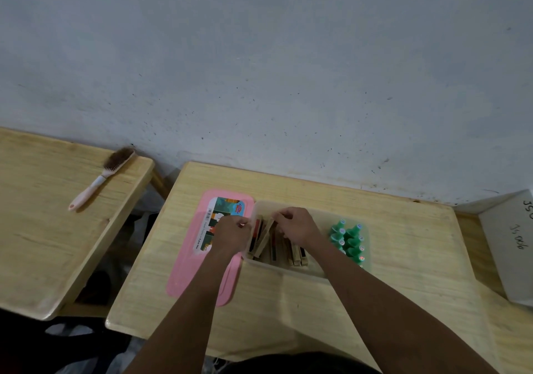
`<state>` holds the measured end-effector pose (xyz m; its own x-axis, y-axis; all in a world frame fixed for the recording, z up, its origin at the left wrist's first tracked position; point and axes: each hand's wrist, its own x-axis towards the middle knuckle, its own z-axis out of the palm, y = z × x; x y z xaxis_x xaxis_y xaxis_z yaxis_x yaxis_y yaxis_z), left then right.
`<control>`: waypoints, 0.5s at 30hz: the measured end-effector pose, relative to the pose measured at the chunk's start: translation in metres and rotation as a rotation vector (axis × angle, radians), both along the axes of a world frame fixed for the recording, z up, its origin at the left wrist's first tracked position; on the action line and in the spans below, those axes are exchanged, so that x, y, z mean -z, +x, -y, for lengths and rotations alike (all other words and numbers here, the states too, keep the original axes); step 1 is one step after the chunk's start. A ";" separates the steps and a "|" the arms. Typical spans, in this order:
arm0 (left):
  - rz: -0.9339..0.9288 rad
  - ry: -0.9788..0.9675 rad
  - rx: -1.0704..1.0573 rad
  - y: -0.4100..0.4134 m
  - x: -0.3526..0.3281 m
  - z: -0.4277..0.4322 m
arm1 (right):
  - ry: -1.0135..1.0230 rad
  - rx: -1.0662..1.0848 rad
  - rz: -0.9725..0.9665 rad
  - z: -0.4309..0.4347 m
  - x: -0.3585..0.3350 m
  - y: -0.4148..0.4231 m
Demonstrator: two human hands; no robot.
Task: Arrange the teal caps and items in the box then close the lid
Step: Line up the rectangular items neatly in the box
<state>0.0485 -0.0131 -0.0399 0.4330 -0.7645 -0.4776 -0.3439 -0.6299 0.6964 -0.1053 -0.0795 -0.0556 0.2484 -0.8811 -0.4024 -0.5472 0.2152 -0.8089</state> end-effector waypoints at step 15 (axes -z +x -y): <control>-0.011 -0.003 -0.010 0.001 0.001 0.000 | 0.108 0.308 0.146 -0.013 -0.009 -0.004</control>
